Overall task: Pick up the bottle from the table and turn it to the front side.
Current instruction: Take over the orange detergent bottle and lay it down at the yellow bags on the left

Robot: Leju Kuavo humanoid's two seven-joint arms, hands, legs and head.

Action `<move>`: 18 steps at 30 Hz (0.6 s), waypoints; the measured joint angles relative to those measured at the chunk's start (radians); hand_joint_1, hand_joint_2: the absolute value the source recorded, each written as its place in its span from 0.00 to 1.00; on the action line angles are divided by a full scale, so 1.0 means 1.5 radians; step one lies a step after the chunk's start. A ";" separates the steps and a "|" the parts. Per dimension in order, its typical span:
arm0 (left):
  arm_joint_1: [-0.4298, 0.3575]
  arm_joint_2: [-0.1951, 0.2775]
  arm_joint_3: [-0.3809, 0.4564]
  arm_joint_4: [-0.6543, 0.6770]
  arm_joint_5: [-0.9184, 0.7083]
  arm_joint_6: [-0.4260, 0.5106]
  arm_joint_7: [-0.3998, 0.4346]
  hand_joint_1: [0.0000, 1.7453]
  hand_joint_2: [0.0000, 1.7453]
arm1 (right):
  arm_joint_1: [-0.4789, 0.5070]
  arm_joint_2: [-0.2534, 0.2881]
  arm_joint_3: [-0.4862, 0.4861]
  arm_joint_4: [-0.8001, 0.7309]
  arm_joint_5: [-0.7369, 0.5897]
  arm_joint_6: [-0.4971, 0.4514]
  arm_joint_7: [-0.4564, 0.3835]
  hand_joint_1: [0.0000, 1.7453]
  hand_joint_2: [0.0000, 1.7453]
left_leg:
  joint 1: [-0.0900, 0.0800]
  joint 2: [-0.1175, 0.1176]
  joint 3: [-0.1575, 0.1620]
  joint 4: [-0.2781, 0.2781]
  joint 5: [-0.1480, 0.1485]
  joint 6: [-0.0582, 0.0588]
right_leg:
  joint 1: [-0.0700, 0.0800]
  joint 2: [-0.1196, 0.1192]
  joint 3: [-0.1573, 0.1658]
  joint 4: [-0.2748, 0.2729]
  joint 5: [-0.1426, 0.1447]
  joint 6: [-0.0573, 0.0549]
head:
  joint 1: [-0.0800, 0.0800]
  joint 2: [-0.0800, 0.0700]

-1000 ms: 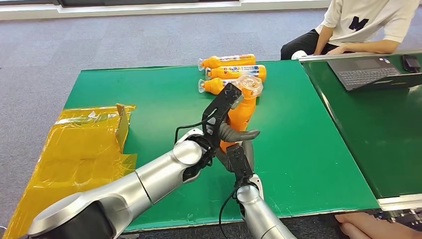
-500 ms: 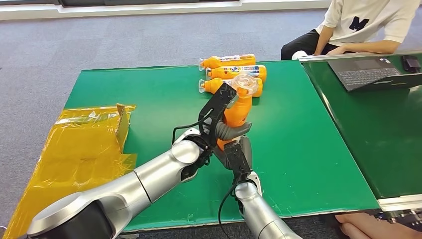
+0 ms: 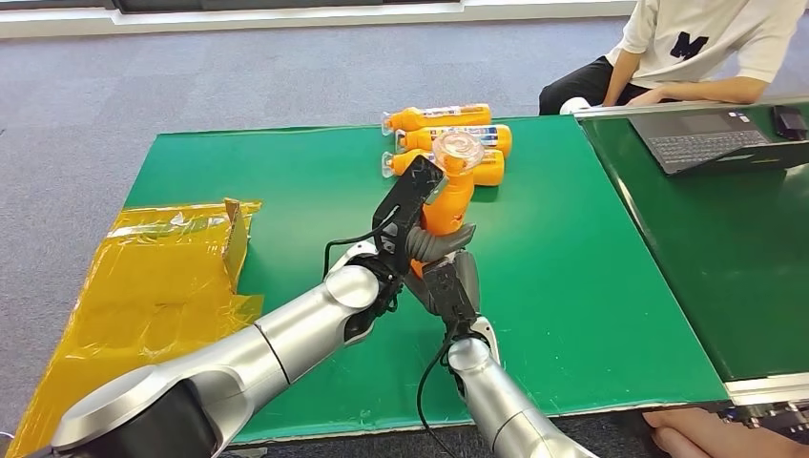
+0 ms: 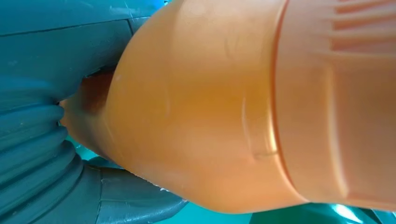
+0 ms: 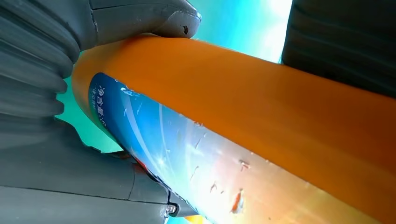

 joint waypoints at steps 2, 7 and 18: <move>-0.001 0.000 0.000 0.001 -0.002 0.003 -0.005 1.00 1.00 | -0.002 0.000 0.000 0.000 0.001 0.002 0.001 1.00 1.00 | 0.000 0.000 0.000 0.000 0.000 0.000 | 0.000 0.000 0.000 0.000 0.000 0.000 | 0.000 0.000; -0.007 0.000 0.002 0.002 -0.010 0.004 -0.010 1.00 1.00 | -0.006 0.000 0.000 0.002 0.001 0.009 -0.003 1.00 1.00 | 0.000 0.000 0.000 0.000 0.000 0.000 | 0.000 0.000 0.000 0.000 0.000 0.000 | 0.000 0.000; -0.008 0.000 0.021 0.002 -0.055 0.002 -0.010 1.00 1.00 | -0.010 -0.005 0.000 -0.001 0.013 0.011 0.000 1.00 1.00 | 0.000 0.000 0.000 0.000 0.000 0.000 | 0.000 0.000 0.000 0.000 0.000 0.000 | 0.000 0.000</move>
